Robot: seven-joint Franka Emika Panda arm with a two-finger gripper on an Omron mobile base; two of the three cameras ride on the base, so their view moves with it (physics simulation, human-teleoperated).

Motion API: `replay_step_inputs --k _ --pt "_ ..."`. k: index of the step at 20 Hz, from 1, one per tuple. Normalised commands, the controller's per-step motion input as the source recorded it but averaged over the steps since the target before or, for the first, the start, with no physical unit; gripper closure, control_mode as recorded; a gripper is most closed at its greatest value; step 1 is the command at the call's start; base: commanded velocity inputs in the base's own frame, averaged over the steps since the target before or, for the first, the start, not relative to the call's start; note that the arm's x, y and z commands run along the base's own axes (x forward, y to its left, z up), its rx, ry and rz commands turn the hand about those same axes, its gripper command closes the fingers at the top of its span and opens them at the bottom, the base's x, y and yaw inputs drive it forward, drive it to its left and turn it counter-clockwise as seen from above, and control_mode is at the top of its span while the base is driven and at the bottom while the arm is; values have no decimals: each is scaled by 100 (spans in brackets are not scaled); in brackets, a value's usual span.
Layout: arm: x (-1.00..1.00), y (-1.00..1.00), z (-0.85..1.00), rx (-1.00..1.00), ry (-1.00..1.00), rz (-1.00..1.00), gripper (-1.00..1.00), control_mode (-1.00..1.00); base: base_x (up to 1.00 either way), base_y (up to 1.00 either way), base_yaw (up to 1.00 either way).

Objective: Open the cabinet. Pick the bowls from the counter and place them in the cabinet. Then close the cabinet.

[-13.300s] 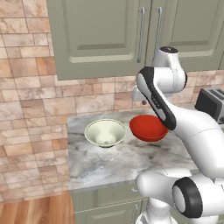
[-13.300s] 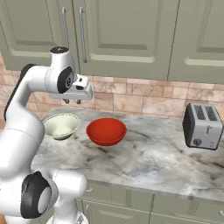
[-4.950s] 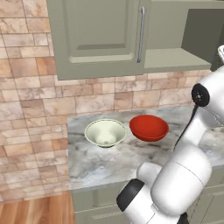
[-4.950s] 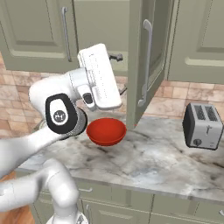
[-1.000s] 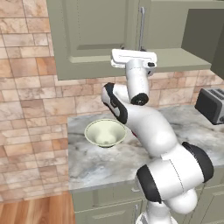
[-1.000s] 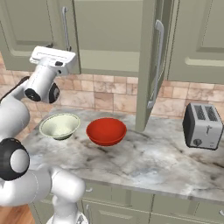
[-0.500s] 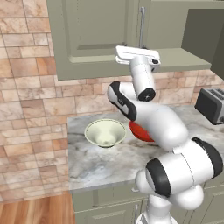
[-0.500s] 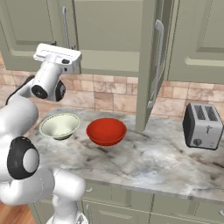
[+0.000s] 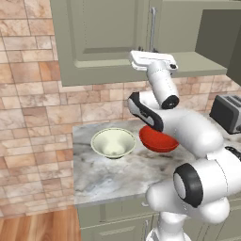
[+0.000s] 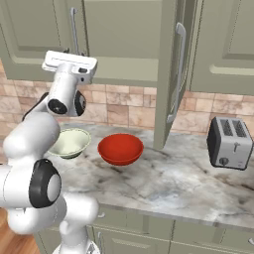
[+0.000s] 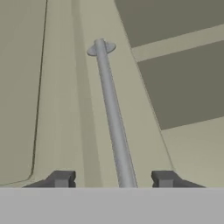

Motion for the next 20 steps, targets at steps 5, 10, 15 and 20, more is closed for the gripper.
replay_step_inputs --k 5,10,15,20 --pt "100 3 -50 0 32 21 100 -100 0 0 0" --pt "100 77 -61 -12 34 15 100 -100 0 0 0" --pt "98 100 -40 -23 36 19 100 -100 0 0 0" --pt "72 100 -17 -28 41 25 100 -100 0 0 0"
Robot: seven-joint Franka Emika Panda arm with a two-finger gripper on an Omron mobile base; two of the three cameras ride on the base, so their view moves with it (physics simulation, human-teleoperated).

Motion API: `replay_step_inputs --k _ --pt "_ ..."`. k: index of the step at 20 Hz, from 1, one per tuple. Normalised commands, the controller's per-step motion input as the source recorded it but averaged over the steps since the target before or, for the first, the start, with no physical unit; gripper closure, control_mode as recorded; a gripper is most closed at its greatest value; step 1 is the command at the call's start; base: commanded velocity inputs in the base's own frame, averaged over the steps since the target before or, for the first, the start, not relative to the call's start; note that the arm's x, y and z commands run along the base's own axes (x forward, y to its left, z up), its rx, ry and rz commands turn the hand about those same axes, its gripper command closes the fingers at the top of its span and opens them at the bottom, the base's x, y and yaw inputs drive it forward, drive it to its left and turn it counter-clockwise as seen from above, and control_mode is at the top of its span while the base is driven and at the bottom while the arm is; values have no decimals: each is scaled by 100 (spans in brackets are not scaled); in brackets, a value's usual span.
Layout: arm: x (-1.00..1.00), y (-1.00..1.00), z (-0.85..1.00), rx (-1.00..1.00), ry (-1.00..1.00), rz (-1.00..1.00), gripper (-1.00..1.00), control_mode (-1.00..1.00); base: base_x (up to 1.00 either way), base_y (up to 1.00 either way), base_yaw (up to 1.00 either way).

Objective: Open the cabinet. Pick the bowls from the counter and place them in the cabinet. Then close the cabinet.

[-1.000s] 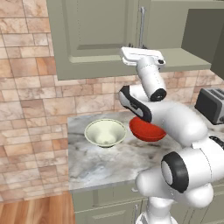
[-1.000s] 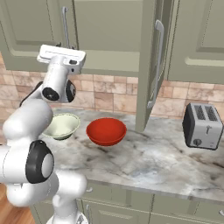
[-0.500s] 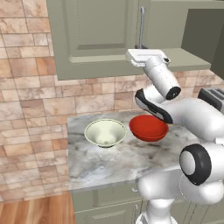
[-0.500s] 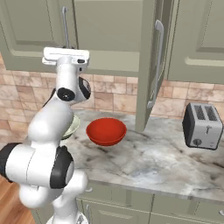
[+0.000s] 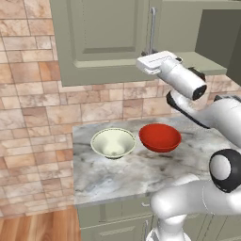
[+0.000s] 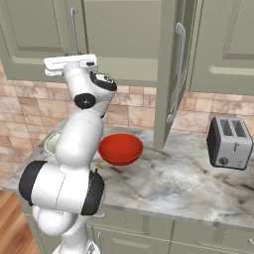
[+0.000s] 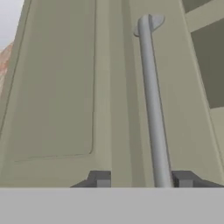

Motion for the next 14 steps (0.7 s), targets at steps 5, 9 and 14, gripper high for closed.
replay_step_inputs --k 5,9,14 --pt "11 100 0 -18 43 32 100 -100 0 0 0" --pt "-66 100 0 -14 29 40 100 -100 0 0 0" --pt "-100 100 0 -23 5 31 100 -100 0 0 0"
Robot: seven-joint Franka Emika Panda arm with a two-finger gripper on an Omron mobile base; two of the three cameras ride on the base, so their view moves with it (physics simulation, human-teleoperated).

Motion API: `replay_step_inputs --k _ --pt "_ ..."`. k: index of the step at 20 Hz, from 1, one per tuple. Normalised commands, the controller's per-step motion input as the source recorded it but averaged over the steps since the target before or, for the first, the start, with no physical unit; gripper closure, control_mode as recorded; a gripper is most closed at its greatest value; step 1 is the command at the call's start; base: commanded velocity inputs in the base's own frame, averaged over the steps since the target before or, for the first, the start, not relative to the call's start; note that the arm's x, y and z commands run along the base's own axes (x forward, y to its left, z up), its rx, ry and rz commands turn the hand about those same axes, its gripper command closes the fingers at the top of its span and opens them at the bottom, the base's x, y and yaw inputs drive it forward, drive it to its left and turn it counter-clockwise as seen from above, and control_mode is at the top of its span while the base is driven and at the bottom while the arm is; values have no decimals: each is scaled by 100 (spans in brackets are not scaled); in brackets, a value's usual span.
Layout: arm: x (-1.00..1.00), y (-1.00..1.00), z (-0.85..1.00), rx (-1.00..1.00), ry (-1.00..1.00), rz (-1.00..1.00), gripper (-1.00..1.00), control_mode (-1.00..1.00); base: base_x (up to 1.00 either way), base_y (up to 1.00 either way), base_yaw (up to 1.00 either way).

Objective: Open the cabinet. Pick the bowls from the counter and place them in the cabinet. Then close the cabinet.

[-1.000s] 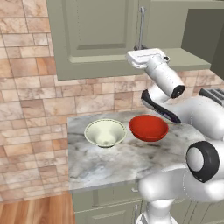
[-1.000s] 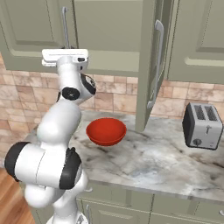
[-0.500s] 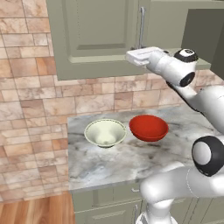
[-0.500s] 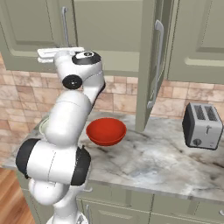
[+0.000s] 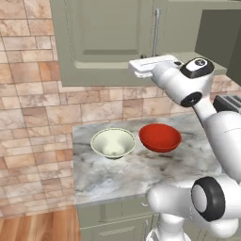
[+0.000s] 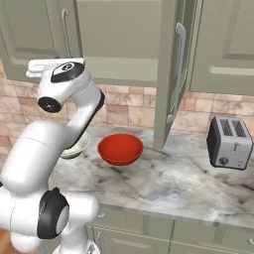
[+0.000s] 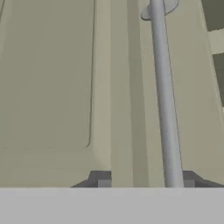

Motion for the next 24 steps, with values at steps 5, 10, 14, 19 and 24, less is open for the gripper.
replay_step_inputs --k 5,10,14,19,24 --pt "-100 100 1 -23 0 24 100 -100 0 0 0" --pt "-100 100 32 -20 0 22 100 -100 0 0 0" --pt "-100 100 50 -21 0 22 100 -100 0 0 0" --pt "-85 98 51 -25 0 24 100 -100 0 0 0" --pt "-17 50 -1 -20 -5 28 -100 -100 0 0 0"
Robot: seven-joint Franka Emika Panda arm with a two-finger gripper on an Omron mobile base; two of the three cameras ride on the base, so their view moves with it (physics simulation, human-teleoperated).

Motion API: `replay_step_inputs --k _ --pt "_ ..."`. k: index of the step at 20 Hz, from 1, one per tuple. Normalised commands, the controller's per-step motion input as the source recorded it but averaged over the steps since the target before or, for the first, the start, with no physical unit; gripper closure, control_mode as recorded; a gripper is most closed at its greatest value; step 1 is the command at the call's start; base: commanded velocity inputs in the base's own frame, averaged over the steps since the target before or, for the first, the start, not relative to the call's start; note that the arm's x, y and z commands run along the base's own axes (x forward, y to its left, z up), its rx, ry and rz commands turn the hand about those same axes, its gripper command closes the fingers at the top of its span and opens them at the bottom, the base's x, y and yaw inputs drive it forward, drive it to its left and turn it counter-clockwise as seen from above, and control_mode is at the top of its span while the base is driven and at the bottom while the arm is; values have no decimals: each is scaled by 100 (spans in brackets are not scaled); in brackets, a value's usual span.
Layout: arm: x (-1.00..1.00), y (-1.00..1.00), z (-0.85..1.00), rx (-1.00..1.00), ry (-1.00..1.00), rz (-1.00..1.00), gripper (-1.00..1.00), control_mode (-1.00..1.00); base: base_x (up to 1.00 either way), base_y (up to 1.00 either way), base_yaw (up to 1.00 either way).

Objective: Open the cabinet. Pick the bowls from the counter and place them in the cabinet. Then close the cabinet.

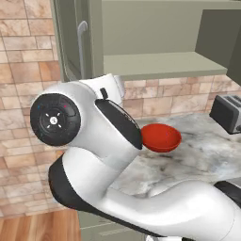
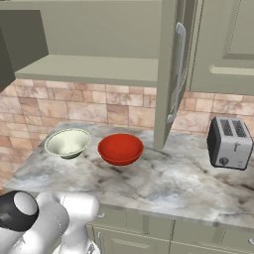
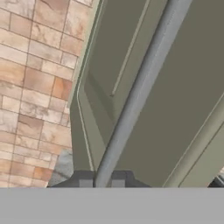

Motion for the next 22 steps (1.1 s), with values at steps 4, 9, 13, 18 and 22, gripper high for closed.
replay_step_inputs --k 4,9,13,18,22 --pt "-40 -39 0 -12 -29 26 -100 -100 0 0 0" --pt "-94 -68 1 -1 -51 30 -100 -100 0 0 0" --pt "-48 -86 6 13 -34 28 -100 -100 0 0 0" --pt "0 -100 10 33 -5 18 -100 -100 0 0 0" --pt "56 -100 -1 41 6 16 -100 -100 0 0 0"
